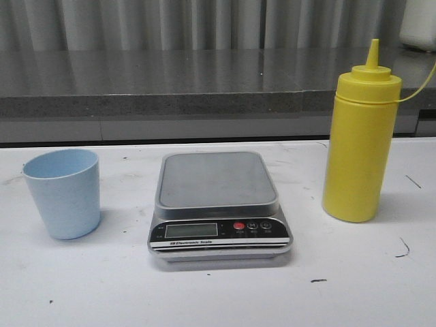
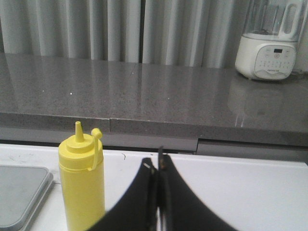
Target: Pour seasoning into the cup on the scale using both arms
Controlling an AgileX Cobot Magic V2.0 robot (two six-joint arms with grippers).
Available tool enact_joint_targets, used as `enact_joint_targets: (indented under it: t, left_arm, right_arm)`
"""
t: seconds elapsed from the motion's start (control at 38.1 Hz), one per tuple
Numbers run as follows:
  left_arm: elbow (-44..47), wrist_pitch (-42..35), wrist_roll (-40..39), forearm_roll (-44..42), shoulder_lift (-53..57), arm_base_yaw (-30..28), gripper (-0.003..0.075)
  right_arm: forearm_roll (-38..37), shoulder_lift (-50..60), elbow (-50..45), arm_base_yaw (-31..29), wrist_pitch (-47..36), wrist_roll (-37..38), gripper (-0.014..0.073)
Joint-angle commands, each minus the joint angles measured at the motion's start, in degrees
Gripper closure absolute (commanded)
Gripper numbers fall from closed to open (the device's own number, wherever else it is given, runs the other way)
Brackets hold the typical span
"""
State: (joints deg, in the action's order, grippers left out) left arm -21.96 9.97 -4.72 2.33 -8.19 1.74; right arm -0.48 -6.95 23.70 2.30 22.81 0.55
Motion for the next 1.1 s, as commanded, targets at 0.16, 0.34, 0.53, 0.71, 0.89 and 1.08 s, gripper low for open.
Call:
enact_joint_targets:
  t: [0.16, 0.34, 0.53, 0.71, 0.89, 1.08]
  left_arm:
    - [-8.09, 4.85, -0.13, -0.04, -12.09, -0.15, 0.0740]
    - [-8.09, 5.44, -0.13, -0.04, -12.94, -0.15, 0.0720]
    - [-8.09, 5.34, -0.13, -0.04, -12.94, -0.15, 0.0337]
    - [-8.09, 5.34, -0.13, 2.09, -13.02, -0.15, 0.0060]
    - [-9.06, 4.81, -0.13, 2.78, -18.02, 1.59, 0.0061]
    - [-14.24, 5.17, 1.55, 2.78, -29.79, 9.15, 0.0061]
  right_arm:
    - [0.02, -11.90, 8.73, -0.26, 1.40, 0.07, 0.0713]
    - [0.02, -12.58, 8.67, -0.26, 1.21, 0.07, 0.0659]
    - [0.02, -12.58, 8.67, -0.26, 1.21, 0.07, 0.0258]
    - [0.02, -12.58, 8.67, -0.26, 1.21, 0.07, 0.0007]
    - [0.02, -12.58, 8.67, -0.26, 1.21, 0.07, 0.0012]
    - [0.02, -12.58, 8.67, -0.26, 1.21, 0.07, 0.0012]
